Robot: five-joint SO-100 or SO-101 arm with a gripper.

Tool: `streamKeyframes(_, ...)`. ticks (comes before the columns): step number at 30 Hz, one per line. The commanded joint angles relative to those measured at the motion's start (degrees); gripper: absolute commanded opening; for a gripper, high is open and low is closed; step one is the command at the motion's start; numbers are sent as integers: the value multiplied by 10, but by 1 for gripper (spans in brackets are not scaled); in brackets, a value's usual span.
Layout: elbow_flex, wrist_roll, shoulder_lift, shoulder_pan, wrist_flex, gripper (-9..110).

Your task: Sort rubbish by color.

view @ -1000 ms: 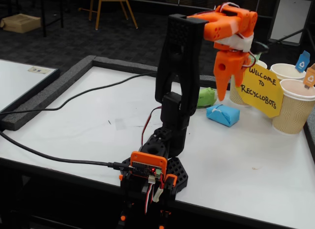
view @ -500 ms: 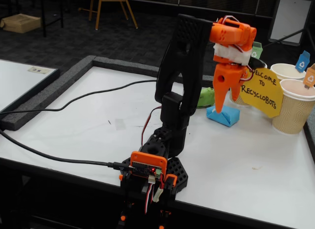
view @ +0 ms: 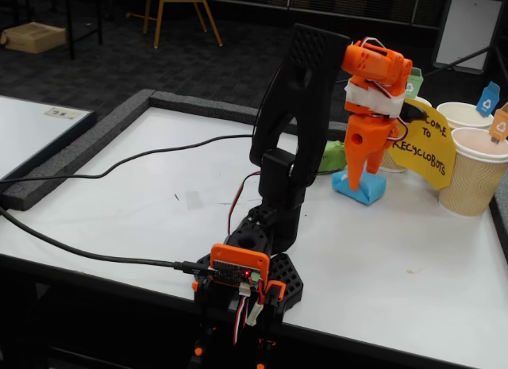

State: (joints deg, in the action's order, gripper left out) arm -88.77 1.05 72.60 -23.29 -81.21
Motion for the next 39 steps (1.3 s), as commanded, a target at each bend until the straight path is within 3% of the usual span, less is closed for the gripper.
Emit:
streamKeyframes(1, 84, -6, 26, -1, 4, 0)
streamKeyframes(39, 196, -5, 441, -8, -115, 0)
